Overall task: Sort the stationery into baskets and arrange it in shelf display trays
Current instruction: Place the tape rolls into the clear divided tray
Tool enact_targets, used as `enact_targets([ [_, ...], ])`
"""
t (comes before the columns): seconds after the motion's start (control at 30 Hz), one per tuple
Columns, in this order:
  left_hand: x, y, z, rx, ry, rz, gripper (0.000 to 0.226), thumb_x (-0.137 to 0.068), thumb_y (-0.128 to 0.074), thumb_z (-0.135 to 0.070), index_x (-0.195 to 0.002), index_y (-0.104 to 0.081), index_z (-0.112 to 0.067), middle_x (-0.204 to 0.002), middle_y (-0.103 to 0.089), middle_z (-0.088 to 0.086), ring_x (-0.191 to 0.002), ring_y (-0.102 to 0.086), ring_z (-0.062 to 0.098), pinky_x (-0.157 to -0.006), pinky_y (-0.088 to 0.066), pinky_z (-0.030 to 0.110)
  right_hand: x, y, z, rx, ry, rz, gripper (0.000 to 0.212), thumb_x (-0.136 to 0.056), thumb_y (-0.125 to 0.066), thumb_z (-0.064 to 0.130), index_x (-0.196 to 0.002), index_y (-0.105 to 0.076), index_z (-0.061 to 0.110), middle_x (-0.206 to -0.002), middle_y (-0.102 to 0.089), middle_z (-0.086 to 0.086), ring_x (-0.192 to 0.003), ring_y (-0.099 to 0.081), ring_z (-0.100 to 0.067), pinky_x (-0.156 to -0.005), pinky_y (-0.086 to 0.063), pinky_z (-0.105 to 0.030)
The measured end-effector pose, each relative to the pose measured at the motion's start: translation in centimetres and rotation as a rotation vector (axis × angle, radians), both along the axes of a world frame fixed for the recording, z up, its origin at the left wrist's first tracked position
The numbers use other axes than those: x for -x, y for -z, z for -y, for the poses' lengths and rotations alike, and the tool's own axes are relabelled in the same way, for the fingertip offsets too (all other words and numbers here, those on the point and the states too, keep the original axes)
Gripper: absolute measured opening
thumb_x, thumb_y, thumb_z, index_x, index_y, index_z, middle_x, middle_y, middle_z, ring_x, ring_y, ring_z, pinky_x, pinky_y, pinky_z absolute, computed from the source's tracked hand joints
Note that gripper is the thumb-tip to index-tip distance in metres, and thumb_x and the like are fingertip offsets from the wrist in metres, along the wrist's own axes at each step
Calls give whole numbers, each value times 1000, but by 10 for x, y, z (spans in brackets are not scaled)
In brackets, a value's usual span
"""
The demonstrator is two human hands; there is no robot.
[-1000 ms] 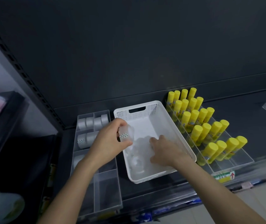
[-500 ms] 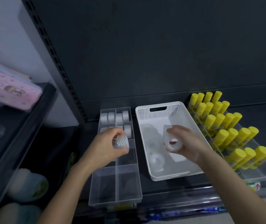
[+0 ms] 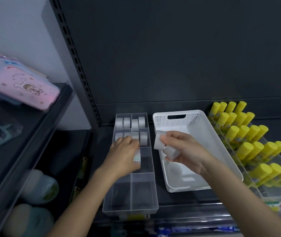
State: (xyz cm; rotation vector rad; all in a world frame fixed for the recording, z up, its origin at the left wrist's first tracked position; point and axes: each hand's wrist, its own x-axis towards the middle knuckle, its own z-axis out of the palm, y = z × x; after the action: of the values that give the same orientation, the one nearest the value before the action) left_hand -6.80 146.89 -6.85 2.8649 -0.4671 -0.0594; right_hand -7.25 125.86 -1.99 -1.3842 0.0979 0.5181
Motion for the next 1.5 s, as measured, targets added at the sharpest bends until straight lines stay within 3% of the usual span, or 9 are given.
enact_targets([
  [0.13,0,2,-4,52,-2,-35,58,-73,-74,-36,-122,-48,-22,-123,-43,-8,-117,-37,14,-91,-32,23,0,2,-4,212,5,92,19,-69,-81,15,-84,-70,20,-71,-66,6,-66,-63,-11,-60,-54,-27],
  [0.33,16,3,-20,249,3,23,52,-90,-60,-35,-137,-46,-18,-138,-42,-6,-125,-38,8,-103,-29,18,-1,12,-25,833,-177,628,27,-70,-77,32,-93,-63,25,-86,-63,12,-79,-59,-4,-65,-44,-15],
  [0.43,22,8,-27,197,-41,57,46,-100,-42,-25,-145,-38,-15,-152,-33,1,-140,-27,14,-117,-18,31,-1,16,-36,1103,-302,844,38,-73,-72,37,-105,-64,19,-100,-59,1,-93,-54,-17,-77,-49,-26],
  [0.87,22,25,-30,197,-84,50,48,-101,-38,-32,-146,-36,-15,-153,-32,1,-145,-15,13,-115,-11,25,-13,4,-73,1652,-602,906,46,-75,-74,41,-109,-65,12,-120,-42,-10,-109,-41,-28,-68,-41,-32],
  [1.03,24,20,-29,179,-97,51,45,-100,-41,-29,-143,-40,-17,-148,-37,-1,-140,-26,13,-118,-19,47,-19,-2,-56,1401,-484,809,50,-73,-77,37,-115,-59,17,-114,-45,-8,-104,-47,-28,-78,-46,-33],
  [1.2,26,13,-22,235,-75,134,38,-97,-50,-22,-135,-52,-16,-138,-47,-2,-129,-39,9,-118,-18,45,-23,-14,-25,822,-39,464,21,-79,-70,31,-95,-64,20,-88,-57,0,-72,-57,-15,-58,-43,-20],
  [1.3,26,0,-12,445,-37,116,43,-92,-59,-26,-134,-53,-20,-135,-48,-10,-123,-38,-1,-111,-29,26,-18,-17,-25,395,-65,218,19,-84,-64,26,-101,-62,18,-86,-59,3,-70,-58,-10,-66,-49,-28],
  [1.4,25,-20,2,631,33,-24,57,-80,-65,-47,-133,-48,-39,-131,-46,-30,-124,-39,-11,-101,-30,8,-11,-15,-30,266,-154,190,31,-92,-54,30,-122,-51,26,-107,-55,1,-85,-57,-13,-65,-52,-29],
  [1.5,24,-34,9,688,82,-97,54,-69,-67,-52,-120,-50,-53,-124,-50,-35,-120,-43,-10,-93,-36,8,-6,-12,-33,186,-235,176,46,-94,-47,46,-137,-36,36,-129,-50,6,-108,-56,-14,-69,-52,-29],
])
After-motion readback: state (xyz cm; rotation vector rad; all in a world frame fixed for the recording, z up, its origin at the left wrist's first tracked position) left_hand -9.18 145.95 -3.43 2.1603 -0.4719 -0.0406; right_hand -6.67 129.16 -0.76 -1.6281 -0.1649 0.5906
